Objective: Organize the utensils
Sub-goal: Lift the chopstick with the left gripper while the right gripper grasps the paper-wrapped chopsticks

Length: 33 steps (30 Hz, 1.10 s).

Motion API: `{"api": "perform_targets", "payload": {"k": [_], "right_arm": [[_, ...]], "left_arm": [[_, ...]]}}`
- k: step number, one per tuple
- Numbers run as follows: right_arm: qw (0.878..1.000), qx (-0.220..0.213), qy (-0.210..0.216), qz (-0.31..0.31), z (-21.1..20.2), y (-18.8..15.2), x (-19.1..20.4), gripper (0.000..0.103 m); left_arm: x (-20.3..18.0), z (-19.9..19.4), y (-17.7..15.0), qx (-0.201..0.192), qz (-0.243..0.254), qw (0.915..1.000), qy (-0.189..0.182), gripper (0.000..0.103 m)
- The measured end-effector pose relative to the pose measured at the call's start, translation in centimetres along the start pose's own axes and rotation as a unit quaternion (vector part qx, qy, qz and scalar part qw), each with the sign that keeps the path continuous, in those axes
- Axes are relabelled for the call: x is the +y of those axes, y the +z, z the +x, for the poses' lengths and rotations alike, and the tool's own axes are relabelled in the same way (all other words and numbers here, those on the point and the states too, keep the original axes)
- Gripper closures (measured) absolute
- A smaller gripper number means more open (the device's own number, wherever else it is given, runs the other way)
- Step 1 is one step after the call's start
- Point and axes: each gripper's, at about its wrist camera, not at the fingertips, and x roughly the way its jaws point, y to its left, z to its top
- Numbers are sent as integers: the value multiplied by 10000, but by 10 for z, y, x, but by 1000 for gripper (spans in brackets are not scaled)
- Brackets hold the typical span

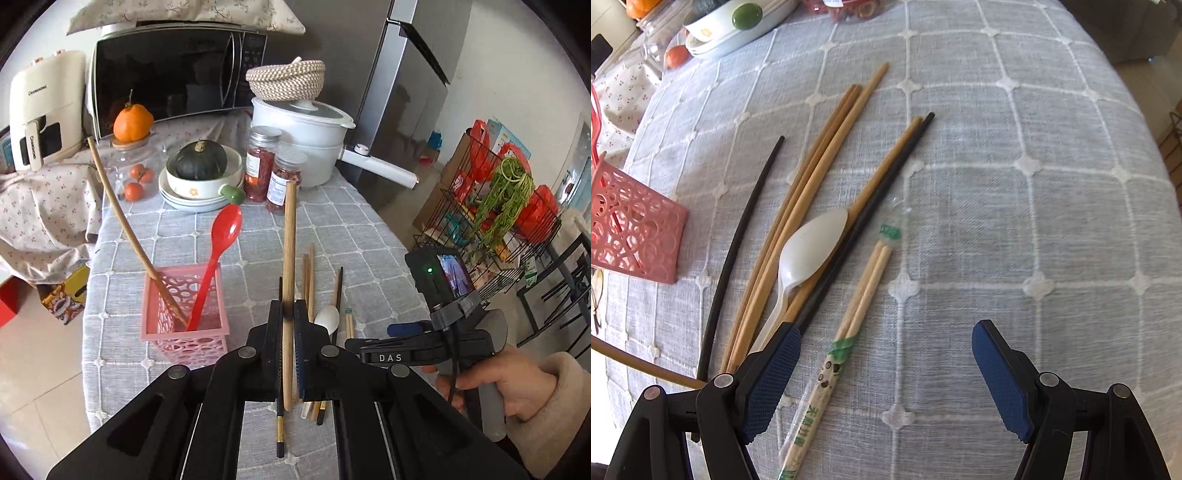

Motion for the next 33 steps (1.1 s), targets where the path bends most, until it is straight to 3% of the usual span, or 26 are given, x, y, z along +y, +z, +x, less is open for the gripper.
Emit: {"api": "perform_targets", "payload": {"k": [7, 12, 17, 24, 28, 33], "right_arm": [[9993, 27, -336, -128, 14, 0, 12, 37], [9972, -76, -677, -295, 16, -1, 25, 67], [9980, -122, -580, -213, 14, -1, 19, 94], [9991, -397, -140, -1, -10, 1, -1, 99], [9955, -946, 70, 42, -46, 2, 2, 99], [9828, -1826, 290, -11, -95, -3, 14, 99]], "left_arm": [[13, -6, -5, 86, -96, 9999, -112, 98], [16, -17, -9, -19, -2, 10000, -70, 98], [24, -24, -9, -76, -65, 9999, -61, 98], [24, -51, -3, -471, -63, 9988, -101, 98], [23, -79, 5, -915, -47, 9957, -114, 98], [30, -118, 13, -1655, -133, 9861, 2, 98]]}}
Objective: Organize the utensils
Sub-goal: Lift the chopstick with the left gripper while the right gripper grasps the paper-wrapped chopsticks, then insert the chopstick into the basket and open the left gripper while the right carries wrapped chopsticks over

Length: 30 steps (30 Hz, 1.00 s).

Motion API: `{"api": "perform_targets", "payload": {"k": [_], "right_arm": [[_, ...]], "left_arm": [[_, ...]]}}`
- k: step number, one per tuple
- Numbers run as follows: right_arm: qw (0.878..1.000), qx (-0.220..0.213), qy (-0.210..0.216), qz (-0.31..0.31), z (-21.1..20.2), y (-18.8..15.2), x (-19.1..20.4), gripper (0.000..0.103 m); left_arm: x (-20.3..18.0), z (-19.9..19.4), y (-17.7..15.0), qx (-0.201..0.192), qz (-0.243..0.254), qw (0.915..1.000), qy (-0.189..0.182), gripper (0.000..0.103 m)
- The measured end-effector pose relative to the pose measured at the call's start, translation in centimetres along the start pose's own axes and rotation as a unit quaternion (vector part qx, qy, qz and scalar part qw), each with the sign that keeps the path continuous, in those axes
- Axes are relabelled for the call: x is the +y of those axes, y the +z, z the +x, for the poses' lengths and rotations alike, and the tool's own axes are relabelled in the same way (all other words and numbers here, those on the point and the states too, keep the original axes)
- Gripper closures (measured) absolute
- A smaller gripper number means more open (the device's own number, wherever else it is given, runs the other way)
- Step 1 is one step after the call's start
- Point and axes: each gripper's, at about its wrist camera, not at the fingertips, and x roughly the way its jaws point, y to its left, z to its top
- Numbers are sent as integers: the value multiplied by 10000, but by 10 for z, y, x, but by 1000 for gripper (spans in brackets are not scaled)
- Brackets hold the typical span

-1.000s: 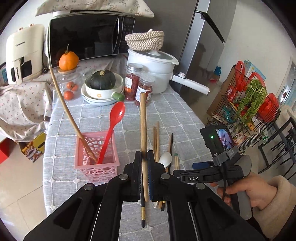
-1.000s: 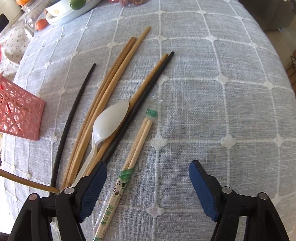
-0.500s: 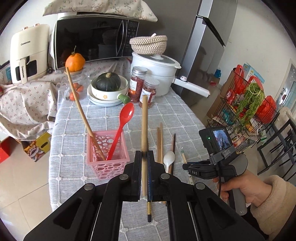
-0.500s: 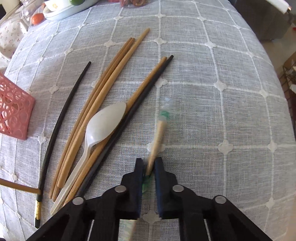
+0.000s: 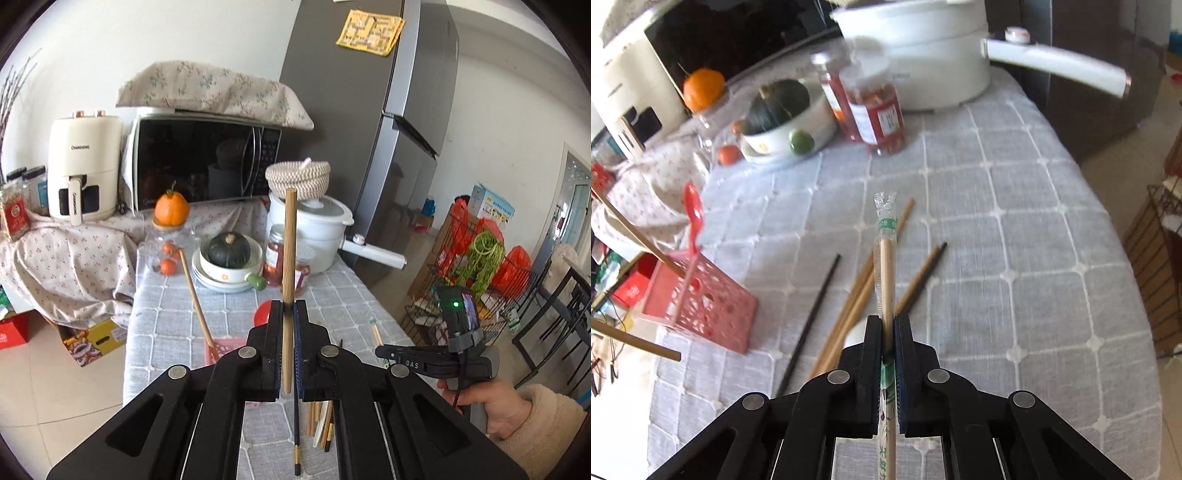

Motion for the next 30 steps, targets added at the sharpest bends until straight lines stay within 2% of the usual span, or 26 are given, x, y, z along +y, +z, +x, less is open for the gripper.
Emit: {"api": "perform_targets", "payload": {"k": [4, 7, 16, 22, 30], "right_arm": [[9984, -561, 111, -40, -23, 8, 12, 99], [9960, -876, 177, -46, -34, 12, 15, 99], [9921, -1208, 307, -156, -35, 9, 28, 98], [9876, -1499, 395, -238, -40, 5, 37, 98], [9765, -2039, 667, -191, -50, 3, 59, 98]], "left_arm": [[9, -15, 9, -460, -18, 9986, 252, 98], [16, -9, 10, -466, 36, 9979, 449, 98], [34, 47, -6, 71, 147, 9947, 1013, 98], [44, 84, -14, 476, 131, 9927, 1101, 98], [60, 122, -19, 837, -218, 9907, 1054, 97]]}}
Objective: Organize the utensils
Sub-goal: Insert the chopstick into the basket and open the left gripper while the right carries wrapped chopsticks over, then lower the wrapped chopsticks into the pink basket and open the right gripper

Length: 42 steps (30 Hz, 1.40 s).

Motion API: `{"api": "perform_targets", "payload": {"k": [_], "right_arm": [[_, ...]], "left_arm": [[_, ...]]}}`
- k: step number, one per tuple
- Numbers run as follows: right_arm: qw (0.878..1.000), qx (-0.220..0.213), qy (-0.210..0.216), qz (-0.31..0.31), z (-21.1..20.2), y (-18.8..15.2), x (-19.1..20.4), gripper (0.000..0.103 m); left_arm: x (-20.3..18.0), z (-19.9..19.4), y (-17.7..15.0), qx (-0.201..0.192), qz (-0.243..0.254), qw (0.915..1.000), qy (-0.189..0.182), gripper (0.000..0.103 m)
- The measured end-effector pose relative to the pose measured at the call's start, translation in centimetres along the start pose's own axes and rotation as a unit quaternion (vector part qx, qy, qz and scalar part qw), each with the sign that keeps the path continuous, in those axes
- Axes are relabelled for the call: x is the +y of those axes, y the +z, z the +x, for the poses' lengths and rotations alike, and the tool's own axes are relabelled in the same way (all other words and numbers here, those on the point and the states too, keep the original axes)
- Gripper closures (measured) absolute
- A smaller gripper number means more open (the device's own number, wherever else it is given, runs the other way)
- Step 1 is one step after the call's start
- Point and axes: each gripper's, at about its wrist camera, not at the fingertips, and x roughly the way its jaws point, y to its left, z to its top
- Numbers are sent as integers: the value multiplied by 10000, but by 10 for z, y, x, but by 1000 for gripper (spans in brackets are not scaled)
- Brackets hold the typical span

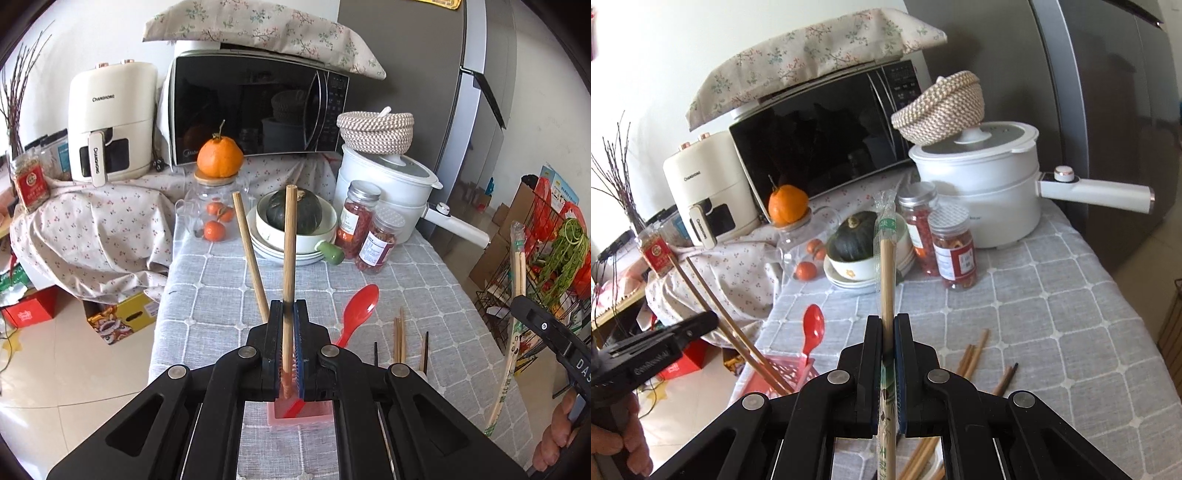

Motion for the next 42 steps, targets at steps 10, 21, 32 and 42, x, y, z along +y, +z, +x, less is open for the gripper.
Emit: {"api": "perform_targets", "payload": {"k": [10, 21, 32, 42], "right_arm": [[9991, -224, 215, 273, 32, 9, 40, 98], [9942, -909, 100, 562, 72, 17, 76, 98], [9841, -1640, -593, 351, 84, -1, 94, 97], [9941, -930, -133, 540, 70, -22, 79, 66]], "left_arm": [[14, -28, 2, 56, -346, 9991, 251, 50], [49, -34, -12, 492, -574, 9955, 567, 48], [57, -25, -13, 713, -725, 9934, 533, 48], [56, -11, -23, 1111, -932, 9892, 219, 48]]}}
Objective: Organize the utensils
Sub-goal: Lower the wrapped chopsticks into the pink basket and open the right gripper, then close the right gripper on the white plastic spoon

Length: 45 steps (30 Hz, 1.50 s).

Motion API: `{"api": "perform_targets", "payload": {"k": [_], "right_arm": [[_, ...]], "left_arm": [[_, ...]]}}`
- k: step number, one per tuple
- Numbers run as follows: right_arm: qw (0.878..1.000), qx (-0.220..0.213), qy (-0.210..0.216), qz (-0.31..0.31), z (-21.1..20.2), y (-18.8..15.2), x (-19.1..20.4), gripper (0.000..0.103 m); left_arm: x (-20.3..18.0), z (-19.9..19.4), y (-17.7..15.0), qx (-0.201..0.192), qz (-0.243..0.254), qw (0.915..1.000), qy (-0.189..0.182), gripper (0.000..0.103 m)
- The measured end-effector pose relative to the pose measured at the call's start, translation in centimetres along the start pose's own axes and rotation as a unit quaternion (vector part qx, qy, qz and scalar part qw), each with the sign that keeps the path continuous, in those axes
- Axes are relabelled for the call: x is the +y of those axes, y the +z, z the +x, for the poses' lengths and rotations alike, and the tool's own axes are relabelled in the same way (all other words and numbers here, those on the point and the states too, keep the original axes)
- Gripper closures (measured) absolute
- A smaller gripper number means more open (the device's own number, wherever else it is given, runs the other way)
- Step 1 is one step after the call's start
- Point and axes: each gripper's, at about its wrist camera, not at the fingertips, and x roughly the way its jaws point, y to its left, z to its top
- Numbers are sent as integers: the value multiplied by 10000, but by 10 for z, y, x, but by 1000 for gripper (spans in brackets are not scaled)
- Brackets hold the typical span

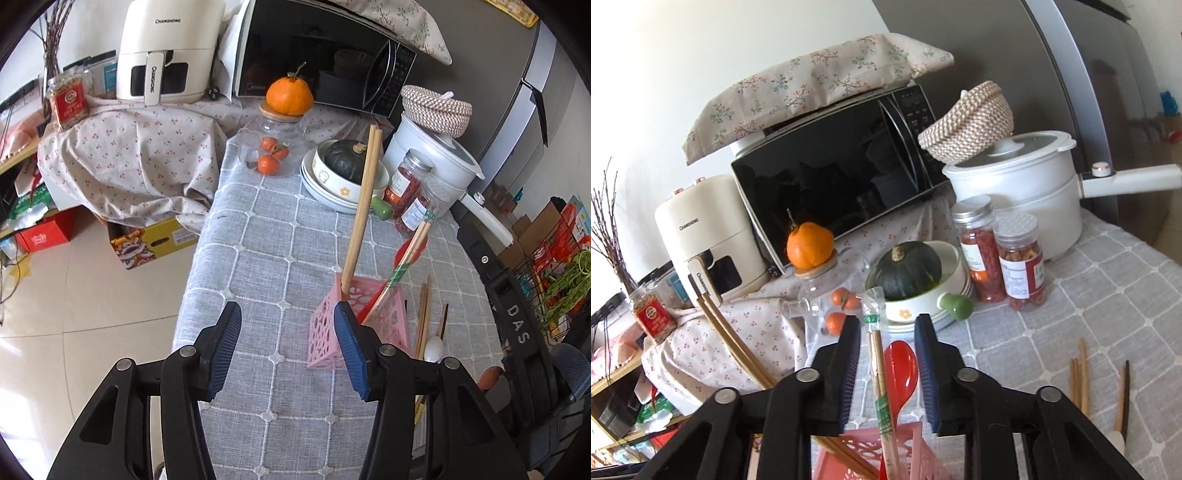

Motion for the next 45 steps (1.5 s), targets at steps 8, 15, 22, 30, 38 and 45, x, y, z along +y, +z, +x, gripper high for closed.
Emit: {"api": "perform_targets", "payload": {"k": [8, 15, 22, 30, 38, 45], "right_arm": [[9962, 748, -127, -428, -22, 24, -31, 44], [9828, 1636, -719, -457, -27, 17, -86, 37], [9516, 2823, -1178, -301, -1, -14, -126, 36], [9136, 3840, -1324, 189, 36, -52, -156, 49], [9082, 3899, -1426, -533, 56, -57, -136, 52], [8972, 4022, -1692, -686, 61, -56, -147, 63]], "left_arm": [[-21, 10, -16, 362, 226, 9988, -229, 37], [-47, 26, -38, 884, 452, 9937, -522, 29], [-63, 42, -55, 1262, 785, 9878, -460, 29], [-59, 51, -62, 1483, 831, 9845, -421, 29], [-62, 55, -65, 1543, 939, 9828, -388, 29], [-64, 56, -68, 1563, 1033, 9817, -347, 29]]}}
